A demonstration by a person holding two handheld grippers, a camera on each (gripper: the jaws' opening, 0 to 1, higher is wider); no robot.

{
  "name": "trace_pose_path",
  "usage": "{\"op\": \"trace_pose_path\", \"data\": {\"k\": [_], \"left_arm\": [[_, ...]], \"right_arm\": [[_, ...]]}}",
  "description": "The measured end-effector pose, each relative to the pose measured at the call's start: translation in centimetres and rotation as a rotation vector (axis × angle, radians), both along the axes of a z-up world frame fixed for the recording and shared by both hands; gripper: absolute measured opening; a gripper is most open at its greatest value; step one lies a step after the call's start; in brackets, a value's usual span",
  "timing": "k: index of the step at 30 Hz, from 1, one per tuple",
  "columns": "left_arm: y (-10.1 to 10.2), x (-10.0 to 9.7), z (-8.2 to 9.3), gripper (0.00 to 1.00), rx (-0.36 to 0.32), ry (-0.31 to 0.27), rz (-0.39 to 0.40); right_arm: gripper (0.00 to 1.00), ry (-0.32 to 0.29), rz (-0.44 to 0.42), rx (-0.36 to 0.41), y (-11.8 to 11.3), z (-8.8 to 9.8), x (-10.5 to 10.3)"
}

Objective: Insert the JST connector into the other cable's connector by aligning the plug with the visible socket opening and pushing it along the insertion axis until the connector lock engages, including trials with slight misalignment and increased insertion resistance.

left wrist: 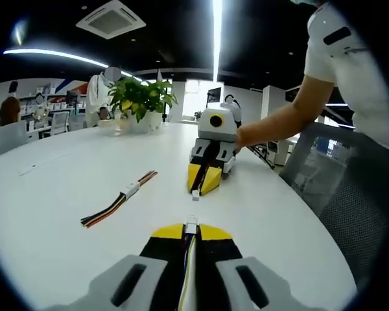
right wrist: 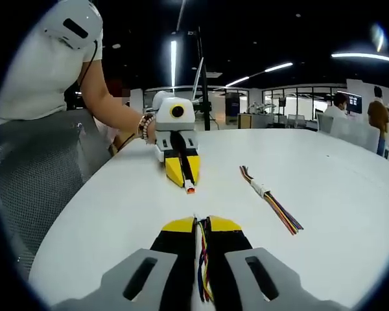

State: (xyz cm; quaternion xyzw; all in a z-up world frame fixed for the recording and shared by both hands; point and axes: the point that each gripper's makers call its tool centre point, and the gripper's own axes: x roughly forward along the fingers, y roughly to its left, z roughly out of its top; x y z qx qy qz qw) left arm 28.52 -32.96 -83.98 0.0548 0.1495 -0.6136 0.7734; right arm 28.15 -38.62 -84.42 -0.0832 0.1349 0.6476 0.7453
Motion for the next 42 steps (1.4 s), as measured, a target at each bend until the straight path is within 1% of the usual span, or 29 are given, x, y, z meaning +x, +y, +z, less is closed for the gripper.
{"op": "trace_pose_path", "data": {"k": [3, 5, 9, 11, 13, 16, 20, 22, 25, 30, 33, 37, 42], "left_arm": [[0.2, 0.4, 0.7, 0.00, -0.007, -0.007, 0.014], [0.3, 0.6, 1.3, 0.00, -0.010, -0.014, 0.020], [0.4, 0.9, 2.3, 0.00, -0.004, -0.044, 0.020], [0.3, 0.9, 3.1, 0.00, 0.019, -0.074, 0.001], [0.0, 0.8, 3.9, 0.00, 0.021, -0.085, -0.011], [-0.3, 0.9, 5.4, 0.00, 0.006, -0.111, -0.022], [-0.7, 0.7, 6.7, 0.00, 0.015, -0.138, -0.037], [-0.8, 0.5, 7.2, 0.00, 0.006, -0.143, -0.041], [-1.1, 0.1, 7.9, 0.00, -0.005, -0.151, -0.045], [-1.2, -0.5, 8.6, 0.00, -0.014, -0.157, -0.047], [-1.3, -0.7, 8.9, 0.00, -0.015, -0.165, -0.044], [-1.3, -0.7, 9.3, 0.00, -0.023, -0.171, -0.035], [-1.4, -0.8, 9.4, 0.00, -0.017, -0.175, -0.036]], "right_arm": [[0.02, 0.004, -0.019, -0.013, -0.2, 0.0, 0.0], [0.02, 0.003, -0.034, -0.015, -0.4, 0.4, 0.1], [0.02, -0.024, -0.080, 0.009, -0.6, 2.6, 0.7], [0.02, -0.051, -0.098, 0.000, -0.5, 3.6, 1.0], [0.02, -0.062, -0.108, 0.004, -0.3, 4.5, 1.0], [0.02, -0.086, -0.113, -0.004, 0.1, 5.5, 0.8], [0.02, -0.102, -0.124, -0.005, 0.5, 6.7, 0.3], [0.02, -0.116, -0.127, -0.005, 0.7, 7.2, 0.1], [0.02, -0.126, -0.126, -0.001, 1.1, 8.1, -0.3], [0.02, -0.153, -0.125, 0.007, 1.9, 9.4, -0.6], [0.02, -0.165, -0.124, 0.002, 2.2, 9.7, -0.6], [0.02, -0.178, -0.114, -0.008, 2.4, 9.6, -0.6], [0.02, -0.181, -0.100, -0.019, 2.7, 9.4, -0.9]]}}
